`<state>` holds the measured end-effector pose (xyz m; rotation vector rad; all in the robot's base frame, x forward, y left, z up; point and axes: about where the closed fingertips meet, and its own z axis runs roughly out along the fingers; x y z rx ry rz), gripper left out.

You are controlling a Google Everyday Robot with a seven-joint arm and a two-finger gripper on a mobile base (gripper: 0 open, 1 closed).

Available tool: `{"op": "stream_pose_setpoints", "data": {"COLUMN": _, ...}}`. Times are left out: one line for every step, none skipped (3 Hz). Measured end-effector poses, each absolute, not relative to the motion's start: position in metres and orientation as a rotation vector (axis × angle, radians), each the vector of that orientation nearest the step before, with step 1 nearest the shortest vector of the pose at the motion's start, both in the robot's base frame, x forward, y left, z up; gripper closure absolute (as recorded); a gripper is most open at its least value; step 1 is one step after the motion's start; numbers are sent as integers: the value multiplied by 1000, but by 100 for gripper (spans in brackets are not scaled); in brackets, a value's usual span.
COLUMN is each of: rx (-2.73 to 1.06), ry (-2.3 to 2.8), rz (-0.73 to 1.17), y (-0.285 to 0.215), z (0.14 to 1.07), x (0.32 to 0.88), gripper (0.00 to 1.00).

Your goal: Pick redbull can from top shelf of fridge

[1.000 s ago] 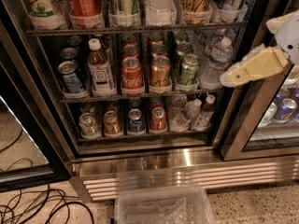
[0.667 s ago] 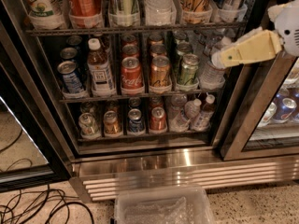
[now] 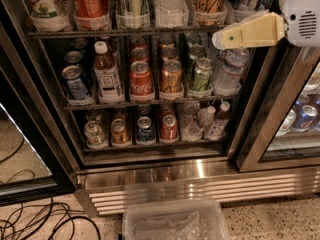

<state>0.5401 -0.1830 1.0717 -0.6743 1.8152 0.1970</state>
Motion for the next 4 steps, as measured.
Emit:
{"op": "stream_pose_setpoints", "data": {"rx": -652, "ry": 1777, "rz": 230, "y": -171, "z": 1069, "x": 548, "gripper": 0}}
{"op": "stream_pose_setpoints", "data": {"rx": -582, "ry": 1715, "rz": 253, "y": -161, "z": 1065, "x": 566, "gripper": 0}}
{"op": "stream_pose_setpoints", "data": {"rx": -484, "ry": 1652, "rz": 233, "y": -157, "z": 1064, "x": 584, "gripper": 0}}
{"op": "stream_pose_setpoints", "data": {"rx": -429, "ry": 1607, "rz": 186, "y": -166, "z": 1080, "x": 590, "gripper": 0}}
